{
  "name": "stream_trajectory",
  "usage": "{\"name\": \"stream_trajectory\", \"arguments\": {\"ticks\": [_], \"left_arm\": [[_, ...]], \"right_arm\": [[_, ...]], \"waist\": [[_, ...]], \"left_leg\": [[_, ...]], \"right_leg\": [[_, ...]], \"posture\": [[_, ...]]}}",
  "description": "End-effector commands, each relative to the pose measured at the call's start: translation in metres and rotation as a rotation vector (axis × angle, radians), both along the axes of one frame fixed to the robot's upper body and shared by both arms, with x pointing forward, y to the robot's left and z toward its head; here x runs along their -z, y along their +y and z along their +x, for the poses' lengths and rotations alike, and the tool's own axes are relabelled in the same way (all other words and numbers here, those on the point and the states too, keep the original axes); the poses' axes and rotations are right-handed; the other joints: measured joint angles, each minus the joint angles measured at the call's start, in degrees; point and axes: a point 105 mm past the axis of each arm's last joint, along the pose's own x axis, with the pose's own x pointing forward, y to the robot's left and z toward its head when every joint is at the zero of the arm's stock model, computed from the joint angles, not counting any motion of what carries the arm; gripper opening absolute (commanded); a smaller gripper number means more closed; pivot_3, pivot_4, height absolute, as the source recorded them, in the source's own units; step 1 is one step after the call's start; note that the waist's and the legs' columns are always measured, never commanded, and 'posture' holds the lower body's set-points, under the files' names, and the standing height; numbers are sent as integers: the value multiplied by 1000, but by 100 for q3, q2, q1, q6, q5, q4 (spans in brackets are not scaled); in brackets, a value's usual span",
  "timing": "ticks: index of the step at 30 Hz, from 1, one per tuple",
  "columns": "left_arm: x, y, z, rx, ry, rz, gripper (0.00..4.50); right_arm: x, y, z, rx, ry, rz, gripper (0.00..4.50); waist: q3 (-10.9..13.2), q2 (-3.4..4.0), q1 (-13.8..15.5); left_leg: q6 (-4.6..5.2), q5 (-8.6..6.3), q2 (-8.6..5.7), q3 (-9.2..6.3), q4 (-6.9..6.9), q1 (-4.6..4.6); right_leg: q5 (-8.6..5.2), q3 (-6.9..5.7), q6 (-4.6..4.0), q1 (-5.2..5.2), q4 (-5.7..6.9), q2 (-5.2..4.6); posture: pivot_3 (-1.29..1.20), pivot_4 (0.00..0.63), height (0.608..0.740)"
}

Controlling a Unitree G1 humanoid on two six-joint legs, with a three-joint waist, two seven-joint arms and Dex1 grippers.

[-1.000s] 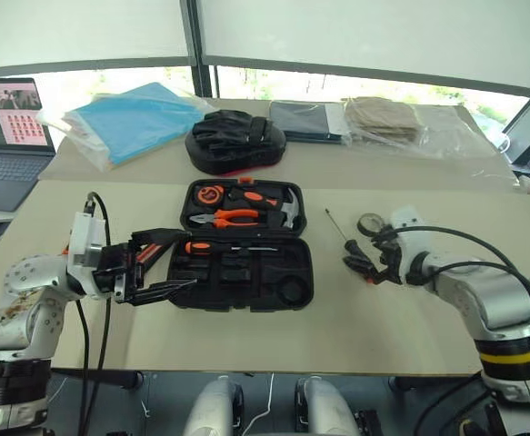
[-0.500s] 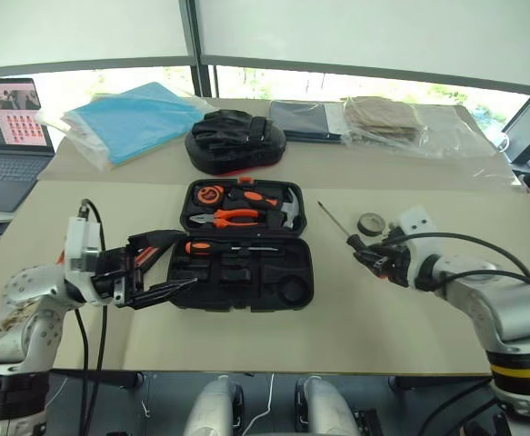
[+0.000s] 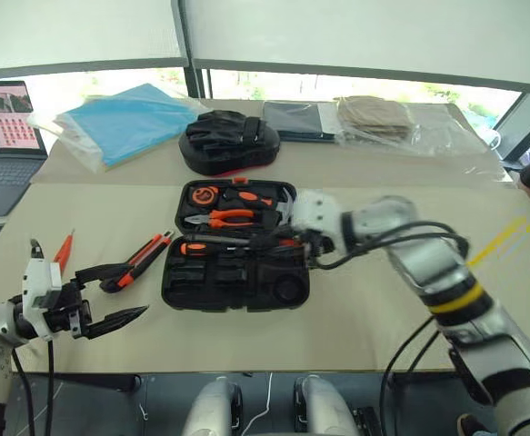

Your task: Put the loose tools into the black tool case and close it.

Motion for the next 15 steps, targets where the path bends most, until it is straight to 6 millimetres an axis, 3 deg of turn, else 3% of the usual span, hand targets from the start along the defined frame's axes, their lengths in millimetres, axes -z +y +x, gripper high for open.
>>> {"name": "stream_trajectory", "arguments": {"ticks": [1,15], "left_arm": [[-10,-3,-5,7,-34,9,4500],[-14,-13,-5,17,-56,-6,4500]], "right_arm": [[4,-1,12,33,18,-73,1005],[25,4,16,70,88,-115,1005]], "waist": [[0,0,-7],[0,1,-50]], "left_leg": [[1,-1,-1,2,-1,0],[-11,-6,2,2,-7,1]], "right_leg": [[1,0,0,1,-2,-2],[1,-4,-4,-7,10,1]], "posture": [[0,150,740],[0,150,740]]}}
